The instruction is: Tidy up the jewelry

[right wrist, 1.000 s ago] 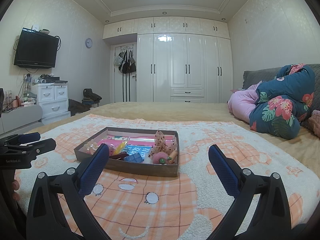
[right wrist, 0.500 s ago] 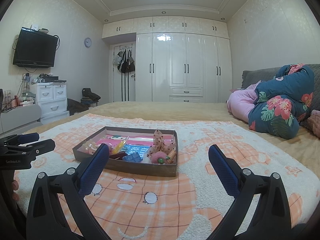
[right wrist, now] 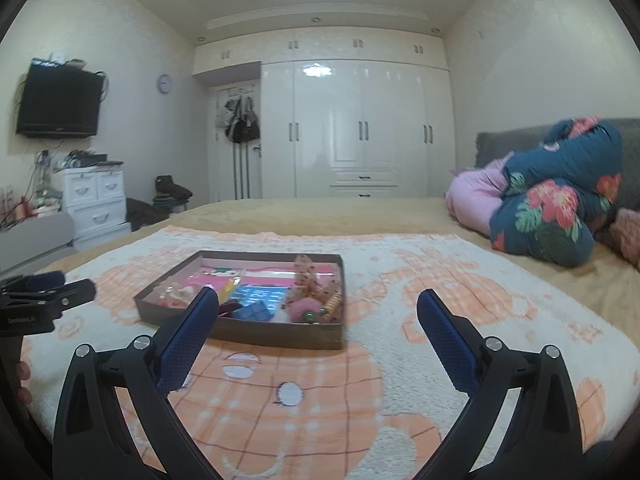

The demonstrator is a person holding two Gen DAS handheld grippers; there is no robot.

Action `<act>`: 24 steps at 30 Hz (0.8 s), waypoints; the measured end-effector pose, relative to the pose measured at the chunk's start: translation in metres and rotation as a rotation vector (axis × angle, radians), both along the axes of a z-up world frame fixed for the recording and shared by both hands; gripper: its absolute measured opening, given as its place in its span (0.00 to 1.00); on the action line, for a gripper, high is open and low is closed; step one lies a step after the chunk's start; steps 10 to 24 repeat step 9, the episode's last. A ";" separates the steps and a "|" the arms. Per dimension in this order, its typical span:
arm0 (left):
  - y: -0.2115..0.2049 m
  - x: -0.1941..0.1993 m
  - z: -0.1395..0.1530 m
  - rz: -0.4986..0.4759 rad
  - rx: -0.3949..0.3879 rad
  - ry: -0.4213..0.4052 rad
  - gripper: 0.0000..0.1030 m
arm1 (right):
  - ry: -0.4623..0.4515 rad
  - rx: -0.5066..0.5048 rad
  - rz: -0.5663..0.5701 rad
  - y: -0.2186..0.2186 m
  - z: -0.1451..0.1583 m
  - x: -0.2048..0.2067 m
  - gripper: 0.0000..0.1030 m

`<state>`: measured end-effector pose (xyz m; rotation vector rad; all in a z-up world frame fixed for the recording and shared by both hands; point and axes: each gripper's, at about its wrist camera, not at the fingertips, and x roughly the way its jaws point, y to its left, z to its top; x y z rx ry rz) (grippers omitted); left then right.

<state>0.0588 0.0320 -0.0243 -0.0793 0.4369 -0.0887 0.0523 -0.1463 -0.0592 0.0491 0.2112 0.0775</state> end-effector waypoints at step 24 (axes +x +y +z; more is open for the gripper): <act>0.107 0.076 -0.004 0.274 -0.062 0.127 0.89 | 0.368 0.002 -0.335 -0.106 -0.030 0.138 0.94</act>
